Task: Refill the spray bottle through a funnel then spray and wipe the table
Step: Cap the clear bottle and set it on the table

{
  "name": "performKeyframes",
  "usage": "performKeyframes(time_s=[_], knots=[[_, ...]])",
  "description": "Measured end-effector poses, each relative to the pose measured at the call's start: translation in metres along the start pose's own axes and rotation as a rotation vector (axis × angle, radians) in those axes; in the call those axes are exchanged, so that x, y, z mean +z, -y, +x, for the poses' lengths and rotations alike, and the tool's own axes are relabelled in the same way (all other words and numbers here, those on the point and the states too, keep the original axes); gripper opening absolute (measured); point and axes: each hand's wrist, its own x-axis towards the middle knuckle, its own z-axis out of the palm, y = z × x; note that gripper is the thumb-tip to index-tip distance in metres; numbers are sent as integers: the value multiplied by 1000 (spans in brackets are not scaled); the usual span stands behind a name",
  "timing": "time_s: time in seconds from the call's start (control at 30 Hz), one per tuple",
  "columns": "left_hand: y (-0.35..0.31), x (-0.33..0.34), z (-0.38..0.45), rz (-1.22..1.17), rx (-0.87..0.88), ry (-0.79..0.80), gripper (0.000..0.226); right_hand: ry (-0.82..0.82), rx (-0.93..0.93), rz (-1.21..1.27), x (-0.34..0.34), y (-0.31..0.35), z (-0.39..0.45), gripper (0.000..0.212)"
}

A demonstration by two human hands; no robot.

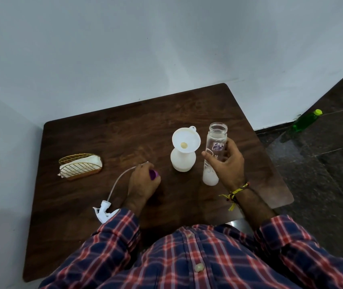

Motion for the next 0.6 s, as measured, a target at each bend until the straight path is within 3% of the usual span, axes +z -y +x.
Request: performKeyframes(time_s=[0.13,0.27,0.33,0.43,0.6], knots=[[-26,-42,-3,-268,-140,-279,41,-35,-146,-41,3,20,-7,63],[-62,-87,-4,-603,33,-477,30,-45,-251,-68,11,48,-12,64],[-86,-107,-8,-882,146,-461,23,-46,-284,-69,15,63,-15,64],[-122,-130,-20,-1316,264,-306,23,-34,-312,-54,20,85,-19,63],[-144,-143,-35,-1401,355,-251,26,-11,-373,-104,26,114,-24,65]])
